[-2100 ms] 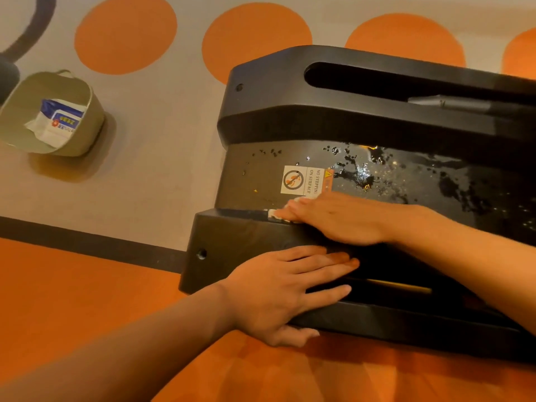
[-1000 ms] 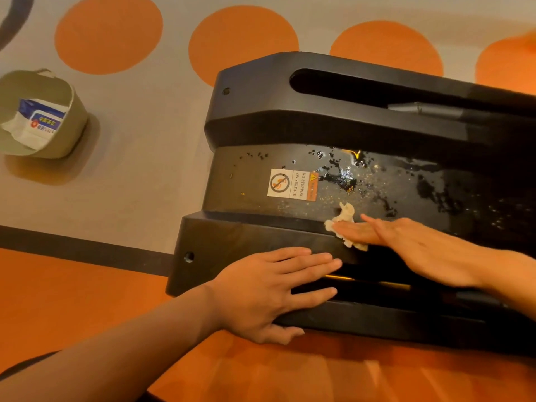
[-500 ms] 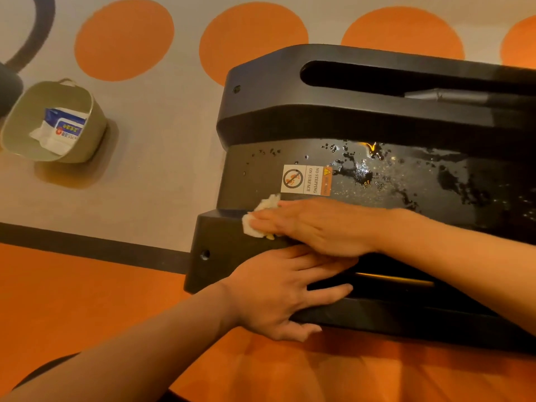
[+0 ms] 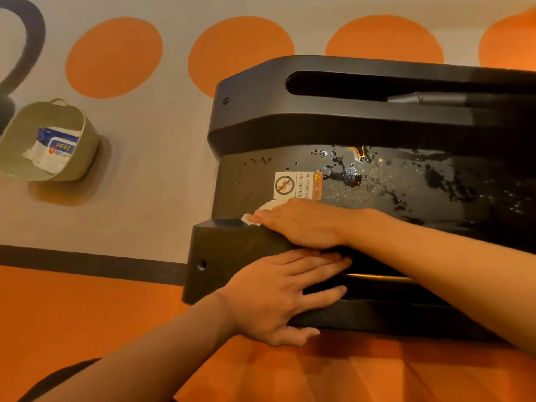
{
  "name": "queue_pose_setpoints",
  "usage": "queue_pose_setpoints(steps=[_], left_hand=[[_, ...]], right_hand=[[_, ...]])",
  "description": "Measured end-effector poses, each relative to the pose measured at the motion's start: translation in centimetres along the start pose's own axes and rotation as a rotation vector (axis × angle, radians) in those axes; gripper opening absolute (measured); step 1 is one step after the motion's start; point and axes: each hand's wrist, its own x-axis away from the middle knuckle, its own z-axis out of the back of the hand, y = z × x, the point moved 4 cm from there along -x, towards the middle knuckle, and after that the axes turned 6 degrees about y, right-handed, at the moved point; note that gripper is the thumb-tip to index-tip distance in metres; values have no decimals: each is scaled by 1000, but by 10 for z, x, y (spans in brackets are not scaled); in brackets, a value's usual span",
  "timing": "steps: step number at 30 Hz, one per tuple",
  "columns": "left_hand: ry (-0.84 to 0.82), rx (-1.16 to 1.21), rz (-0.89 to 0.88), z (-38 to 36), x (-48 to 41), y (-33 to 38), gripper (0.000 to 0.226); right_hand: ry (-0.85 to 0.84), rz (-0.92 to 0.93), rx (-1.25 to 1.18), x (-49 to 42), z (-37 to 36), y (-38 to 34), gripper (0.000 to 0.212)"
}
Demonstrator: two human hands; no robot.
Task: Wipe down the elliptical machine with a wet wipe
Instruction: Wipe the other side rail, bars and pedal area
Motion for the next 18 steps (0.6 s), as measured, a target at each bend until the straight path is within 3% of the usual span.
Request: queue_pose_setpoints(steps=[3, 5, 10, 13, 18], left_hand=[[-7, -25, -6, 0, 1, -3, 67], [-15, -39, -15, 0, 1, -2, 67], [-32, -80, -12, -4, 3, -3, 67], [-34, -90, -12, -4, 3, -3, 67], [-26, -97, -4, 0, 1, 0, 65]], right_hand=[[20, 31, 55, 43, 9, 14, 50], [45, -31, -1, 90, 13, 38, 59], [126, -282, -153, 173, 19, 89, 49], [130, -246, -35, 160, 14, 75, 55], [54, -146, 53, 73, -4, 32, 83]])
